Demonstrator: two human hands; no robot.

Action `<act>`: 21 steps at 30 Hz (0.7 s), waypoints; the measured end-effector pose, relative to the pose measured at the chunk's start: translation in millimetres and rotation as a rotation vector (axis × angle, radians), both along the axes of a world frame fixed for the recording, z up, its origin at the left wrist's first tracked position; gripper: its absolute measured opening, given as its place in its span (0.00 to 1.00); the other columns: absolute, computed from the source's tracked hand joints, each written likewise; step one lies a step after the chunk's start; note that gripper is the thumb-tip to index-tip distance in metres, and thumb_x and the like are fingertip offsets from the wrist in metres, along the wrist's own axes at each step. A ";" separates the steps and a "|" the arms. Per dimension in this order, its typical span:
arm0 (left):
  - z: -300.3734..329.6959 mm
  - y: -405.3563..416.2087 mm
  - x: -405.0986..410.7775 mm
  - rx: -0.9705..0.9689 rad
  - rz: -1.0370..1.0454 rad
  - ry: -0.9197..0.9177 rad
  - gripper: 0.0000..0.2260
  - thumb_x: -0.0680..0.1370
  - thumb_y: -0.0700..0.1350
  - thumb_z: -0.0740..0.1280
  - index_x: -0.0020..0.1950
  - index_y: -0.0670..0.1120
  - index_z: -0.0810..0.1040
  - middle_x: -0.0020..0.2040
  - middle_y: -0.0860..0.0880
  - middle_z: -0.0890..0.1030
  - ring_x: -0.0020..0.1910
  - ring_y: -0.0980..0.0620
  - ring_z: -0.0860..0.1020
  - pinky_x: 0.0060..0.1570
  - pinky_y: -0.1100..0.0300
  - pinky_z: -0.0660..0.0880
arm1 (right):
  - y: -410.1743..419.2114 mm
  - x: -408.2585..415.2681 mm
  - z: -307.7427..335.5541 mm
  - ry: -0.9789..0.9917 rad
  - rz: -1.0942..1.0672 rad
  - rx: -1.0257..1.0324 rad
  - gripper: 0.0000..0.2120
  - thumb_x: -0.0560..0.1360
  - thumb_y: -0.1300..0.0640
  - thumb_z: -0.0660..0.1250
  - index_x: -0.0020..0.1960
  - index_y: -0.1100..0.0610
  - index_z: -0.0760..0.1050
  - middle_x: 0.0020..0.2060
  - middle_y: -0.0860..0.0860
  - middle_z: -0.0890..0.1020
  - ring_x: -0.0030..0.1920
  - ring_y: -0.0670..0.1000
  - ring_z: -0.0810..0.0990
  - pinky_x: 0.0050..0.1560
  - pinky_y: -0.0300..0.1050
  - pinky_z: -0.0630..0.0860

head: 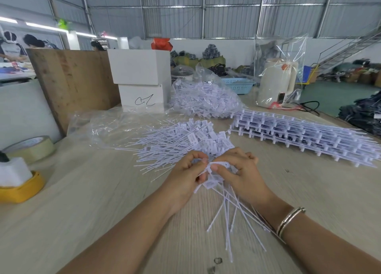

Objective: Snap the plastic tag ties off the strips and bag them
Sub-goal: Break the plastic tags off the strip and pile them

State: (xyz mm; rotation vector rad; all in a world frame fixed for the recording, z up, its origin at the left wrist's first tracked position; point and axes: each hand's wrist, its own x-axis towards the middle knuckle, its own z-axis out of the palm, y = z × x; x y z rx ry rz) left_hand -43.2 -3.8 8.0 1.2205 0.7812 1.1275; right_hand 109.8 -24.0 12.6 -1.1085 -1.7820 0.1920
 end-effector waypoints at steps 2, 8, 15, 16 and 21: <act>2.7 -2.4 1.0 0.015 0.005 0.001 0.07 0.79 0.37 0.62 0.44 0.46 0.75 0.26 0.50 0.68 0.27 0.55 0.66 0.37 0.60 0.65 | 0.4 -0.5 0.2 0.015 0.007 -0.017 0.08 0.71 0.53 0.71 0.39 0.40 0.77 0.36 0.36 0.78 0.50 0.35 0.72 0.57 0.46 0.56; 8.1 -6.2 5.1 -0.077 -0.035 -0.187 0.08 0.79 0.37 0.62 0.41 0.45 0.75 0.33 0.45 0.67 0.31 0.53 0.66 0.40 0.58 0.67 | -0.9 -2.6 3.2 0.267 0.149 -0.107 0.09 0.71 0.59 0.70 0.39 0.45 0.80 0.37 0.39 0.82 0.45 0.48 0.79 0.53 0.56 0.72; 6.4 5.5 -15.6 0.059 0.151 0.120 0.04 0.77 0.44 0.66 0.43 0.49 0.75 0.28 0.54 0.70 0.26 0.57 0.67 0.29 0.67 0.65 | -6.7 10.1 6.6 0.578 0.179 -0.419 0.06 0.75 0.54 0.67 0.42 0.55 0.79 0.41 0.55 0.83 0.42 0.53 0.82 0.43 0.43 0.77; 5.0 7.2 -17.2 0.123 0.213 0.247 0.03 0.76 0.47 0.67 0.43 0.51 0.75 0.30 0.55 0.73 0.27 0.60 0.69 0.28 0.70 0.66 | -3.9 9.9 5.1 0.449 0.099 -0.409 0.06 0.75 0.52 0.67 0.42 0.53 0.79 0.41 0.55 0.82 0.44 0.53 0.81 0.46 0.44 0.76; 0.5 10.5 -8.8 0.404 0.379 0.670 0.08 0.72 0.54 0.70 0.44 0.53 0.73 0.36 0.55 0.77 0.31 0.63 0.73 0.29 0.69 0.66 | 16.2 -1.4 -6.2 -0.161 -0.258 -0.311 0.04 0.72 0.46 0.67 0.43 0.45 0.74 0.43 0.41 0.75 0.54 0.46 0.71 0.57 0.48 0.59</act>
